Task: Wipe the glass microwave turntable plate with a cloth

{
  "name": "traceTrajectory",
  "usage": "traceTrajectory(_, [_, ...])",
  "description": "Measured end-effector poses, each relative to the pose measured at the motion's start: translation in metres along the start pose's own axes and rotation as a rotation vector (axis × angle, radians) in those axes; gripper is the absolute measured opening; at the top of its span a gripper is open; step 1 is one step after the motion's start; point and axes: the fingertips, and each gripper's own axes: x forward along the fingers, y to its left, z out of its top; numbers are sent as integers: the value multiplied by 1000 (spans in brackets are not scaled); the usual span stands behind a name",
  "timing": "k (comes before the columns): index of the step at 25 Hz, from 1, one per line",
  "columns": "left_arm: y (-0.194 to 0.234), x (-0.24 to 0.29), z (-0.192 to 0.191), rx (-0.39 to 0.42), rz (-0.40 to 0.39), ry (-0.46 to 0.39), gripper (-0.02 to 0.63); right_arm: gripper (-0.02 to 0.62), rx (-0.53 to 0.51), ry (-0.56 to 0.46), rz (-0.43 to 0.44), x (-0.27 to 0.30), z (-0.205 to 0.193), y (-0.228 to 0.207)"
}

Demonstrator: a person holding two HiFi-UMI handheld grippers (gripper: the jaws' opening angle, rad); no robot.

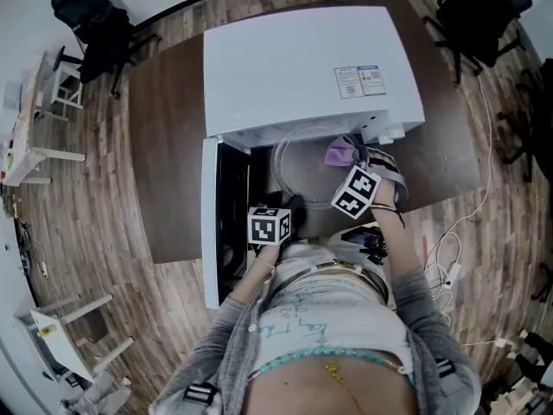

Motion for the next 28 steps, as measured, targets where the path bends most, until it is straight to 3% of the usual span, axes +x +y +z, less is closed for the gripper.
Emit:
traceTrajectory(15, [0, -1, 1, -4, 2, -5, 198, 115, -112, 48, 86, -12, -12, 45])
traceTrajectory(28, [1, -1, 0, -7, 6, -4, 198, 115, -236, 36, 183, -22, 6, 96])
